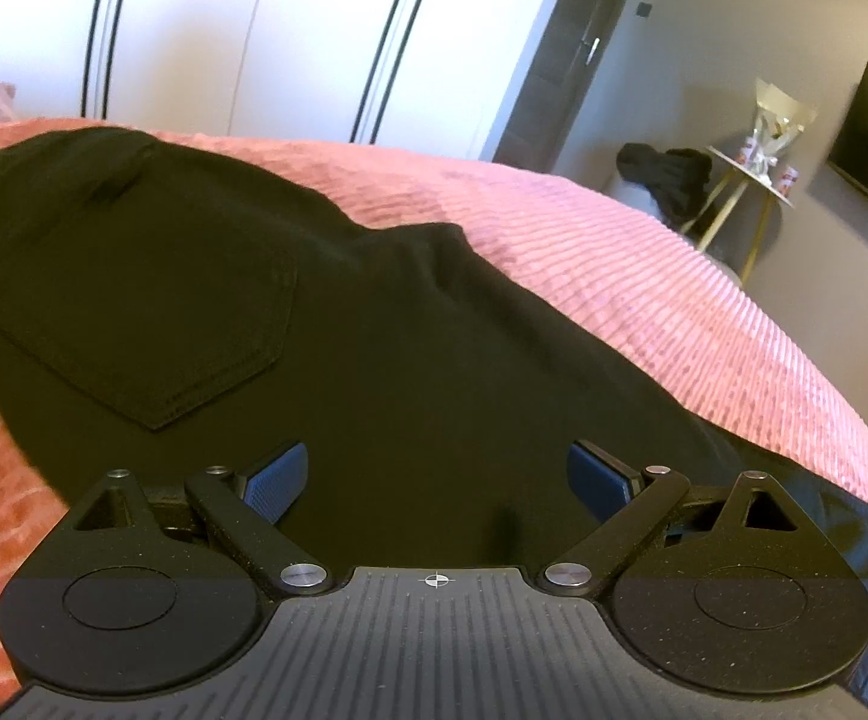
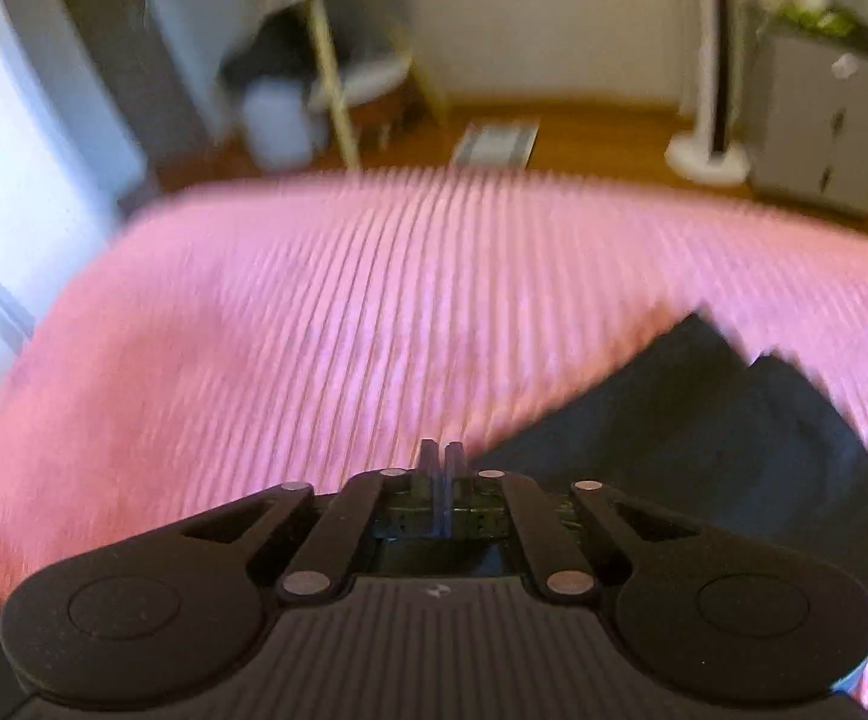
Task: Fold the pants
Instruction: 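Lower the hems onto the trousers and open the right gripper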
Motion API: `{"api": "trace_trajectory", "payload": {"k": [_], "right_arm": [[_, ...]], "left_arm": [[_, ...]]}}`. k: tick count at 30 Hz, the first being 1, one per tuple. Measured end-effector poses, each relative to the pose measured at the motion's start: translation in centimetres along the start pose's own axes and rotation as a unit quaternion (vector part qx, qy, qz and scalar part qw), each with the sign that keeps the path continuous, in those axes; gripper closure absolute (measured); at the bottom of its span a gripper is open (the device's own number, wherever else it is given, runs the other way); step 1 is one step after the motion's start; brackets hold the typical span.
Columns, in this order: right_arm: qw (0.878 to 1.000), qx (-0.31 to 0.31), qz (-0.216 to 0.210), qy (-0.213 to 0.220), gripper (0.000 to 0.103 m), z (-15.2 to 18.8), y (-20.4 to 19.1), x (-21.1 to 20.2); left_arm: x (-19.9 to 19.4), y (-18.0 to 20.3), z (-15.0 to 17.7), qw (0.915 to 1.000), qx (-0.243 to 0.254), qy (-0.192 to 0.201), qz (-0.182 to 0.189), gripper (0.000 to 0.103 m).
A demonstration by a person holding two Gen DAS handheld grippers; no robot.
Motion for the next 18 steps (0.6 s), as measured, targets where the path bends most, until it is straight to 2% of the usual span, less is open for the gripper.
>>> {"api": "trace_trajectory", "payload": {"k": [1,2,3,5,8,9,10,12,13,18], "right_arm": [[1.000,0.012,0.020,-0.017,0.061,0.5,0.1,0.5],[0.998,0.027,0.045,-0.028,0.058,0.8,0.2,1.0],[0.997,0.041,0.053,-0.037,0.058,0.9,0.4,1.6],[0.995,0.070,0.035,-0.058,0.056,1.0,0.6,2.8],[0.994,0.085,0.040,-0.056,0.047,0.4,0.4,3.7],[0.994,0.079,0.050,-0.052,0.051,0.1,0.3,3.9],[0.994,0.073,0.069,-0.050,0.065,0.1,0.3,4.1],[0.994,0.057,0.081,-0.042,0.078,0.1,0.4,4.1],[0.995,0.046,0.082,-0.030,0.103,0.1,0.5,3.8],[0.998,0.030,0.052,0.023,0.102,0.3,0.2,1.4]], "left_arm": [[0.0,0.0,0.0,1.0000,0.000,0.000,0.001,0.006],[0.1,-0.1,0.1,1.0000,0.000,-0.001,0.001,0.006],[0.1,-0.1,0.1,1.0000,0.001,-0.002,0.001,0.006],[0.2,0.0,0.1,1.0000,0.006,-0.006,0.000,0.006],[0.2,0.1,-0.2,0.9999,0.013,-0.006,-0.001,0.006],[0.2,0.1,-0.2,0.9999,0.014,-0.005,-0.003,0.006],[0.2,0.2,-0.2,0.9999,0.015,-0.003,-0.004,0.006],[0.2,0.2,-0.2,0.9999,0.014,-0.001,-0.004,0.006],[0.2,0.2,-0.2,0.9999,0.012,0.000,-0.003,0.006],[0.4,0.0,0.0,0.9999,0.010,0.003,0.000,0.006]]}}
Point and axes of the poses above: each gripper's, at about its wrist camera, not at the fingertips, and x roughly the way its jaws point, y to its right, z to its underside, the point moved 5 cm from there along x, roughly the way its jaws point, and after that the axes turned 14 degrees about -y, right-handed, at the moved point
